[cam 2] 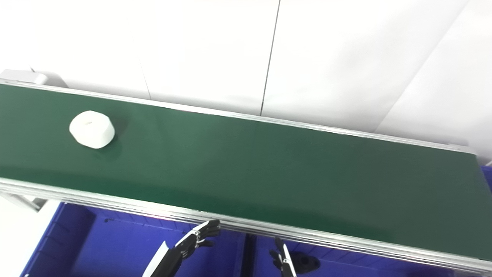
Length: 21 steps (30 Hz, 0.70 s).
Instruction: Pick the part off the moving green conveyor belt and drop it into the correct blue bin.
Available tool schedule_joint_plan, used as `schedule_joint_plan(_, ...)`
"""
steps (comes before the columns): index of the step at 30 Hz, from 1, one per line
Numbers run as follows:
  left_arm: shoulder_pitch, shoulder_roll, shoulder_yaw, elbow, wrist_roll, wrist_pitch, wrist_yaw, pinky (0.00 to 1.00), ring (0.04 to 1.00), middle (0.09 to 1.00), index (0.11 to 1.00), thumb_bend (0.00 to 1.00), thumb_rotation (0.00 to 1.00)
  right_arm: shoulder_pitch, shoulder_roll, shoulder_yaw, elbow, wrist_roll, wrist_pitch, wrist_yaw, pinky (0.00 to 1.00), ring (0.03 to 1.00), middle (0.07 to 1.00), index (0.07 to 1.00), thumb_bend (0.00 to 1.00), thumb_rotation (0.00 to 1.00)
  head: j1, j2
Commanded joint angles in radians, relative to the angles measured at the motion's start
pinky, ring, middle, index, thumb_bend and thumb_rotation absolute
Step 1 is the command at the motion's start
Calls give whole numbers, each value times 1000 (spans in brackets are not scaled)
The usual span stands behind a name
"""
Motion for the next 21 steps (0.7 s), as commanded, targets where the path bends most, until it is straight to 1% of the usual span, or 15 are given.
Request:
schedule_joint_plan(1,-14,9,-20,-6,11,-37,38,726,829,856,863,871,661,-1,-5,3,-6,18,-59,-14,946,956,999,1000,960,1000,5,-3)
schedule_joint_plan(4,-26,13,-33,2,-2,-37,40,719,829,859,867,876,661,-9,-11,4,-2,33,-60,-11,951,966,1000,1000,952,1000,22,-14)
schedule_joint_plan(5,-28,14,-35,3,-7,-37,39,716,829,859,867,883,657,-11,-13,5,-3,37,-60,-10,958,972,1000,1000,935,1000,22,-14)
schedule_joint_plan(6,-30,13,-34,6,-6,-37,39,715,829,859,867,885,656,-12,-15,6,-7,41,-60,-8,960,974,1000,1000,929,1000,37,-18)
schedule_joint_plan(10,-34,10,-35,13,-9,-37,39,713,826,854,859,898,669,-14,-19,7,-22,68,-60,7,975,975,1000,1000,909,1000,53,-18)
schedule_joint_plan(11,-36,13,-37,14,-5,-37,39,710,823,852,857,908,680,-14,-18,6,-24,71,-60,9,982,979,1000,1000,914,1000,55,-17)
schedule_joint_plan(12,-38,15,-39,14,-2,-37,38,712,826,856,862,896,687,-14,-17,6,-25,74,-60,11,992,982,1000,1000,919,1000,55,-17)
schedule_joint_plan(14,-49,21,-47,15,-13,-38,36,702,820,856,862,885,679,-16,-15,4,-23,79,-60,15,998,989,1000,1000,927,1000,63,-14)
schedule_joint_plan(16,-56,20,-51,17,-17,-38,50,694,808,844,849,891,677,-20,-12,3,-20,81,-60,17,1000,990,1000,1000,936,1000,73,-12)
schedule_joint_plan(19,-56,27,-51,-14,-25,-38,34,690,798,827,832,903,675,-28,-8,3,-10,82,-60,20,1000,992,1000,1000,946,1000,76,-11)
schedule_joint_plan(21,-61,34,-56,-35,-39,-38,24,682,789,816,817,886,659,-33,-8,5,-6,77,-60,19,1000,992,1000,1000,943,1000,74,-11)
